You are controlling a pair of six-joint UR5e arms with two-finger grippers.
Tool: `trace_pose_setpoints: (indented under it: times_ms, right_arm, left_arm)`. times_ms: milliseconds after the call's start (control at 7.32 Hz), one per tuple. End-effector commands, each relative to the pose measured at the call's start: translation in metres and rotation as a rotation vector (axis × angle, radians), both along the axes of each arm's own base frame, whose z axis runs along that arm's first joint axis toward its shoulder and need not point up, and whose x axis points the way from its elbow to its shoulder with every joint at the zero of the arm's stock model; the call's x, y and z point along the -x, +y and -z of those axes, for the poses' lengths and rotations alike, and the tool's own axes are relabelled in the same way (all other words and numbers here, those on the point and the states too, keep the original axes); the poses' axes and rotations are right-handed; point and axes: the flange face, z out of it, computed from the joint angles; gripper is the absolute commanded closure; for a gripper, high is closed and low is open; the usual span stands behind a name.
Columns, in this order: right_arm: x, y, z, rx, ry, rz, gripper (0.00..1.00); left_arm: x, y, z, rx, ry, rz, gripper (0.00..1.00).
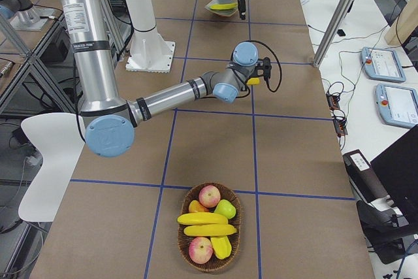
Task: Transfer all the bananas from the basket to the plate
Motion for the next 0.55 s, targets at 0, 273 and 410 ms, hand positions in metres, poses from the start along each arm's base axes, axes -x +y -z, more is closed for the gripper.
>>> trace_pose_setpoints:
  times_ms: [0,273,410]
  right_arm:
    - [0.111,0.026,0.083,0.052,-0.071,-0.049,1.0]
    - [0.164,0.052,0.126,0.074,-0.119,-0.055,1.0]
    - [0.178,0.061,0.14,0.078,-0.135,-0.058,1.0]
  left_arm:
    - [-0.019,0.01,0.031,-0.052,0.051,-0.032,0.0]
    - [-0.028,0.016,0.029,-0.12,0.067,-0.06,0.01]
    - [-0.028,0.018,0.032,-0.139,0.077,-0.065,0.01]
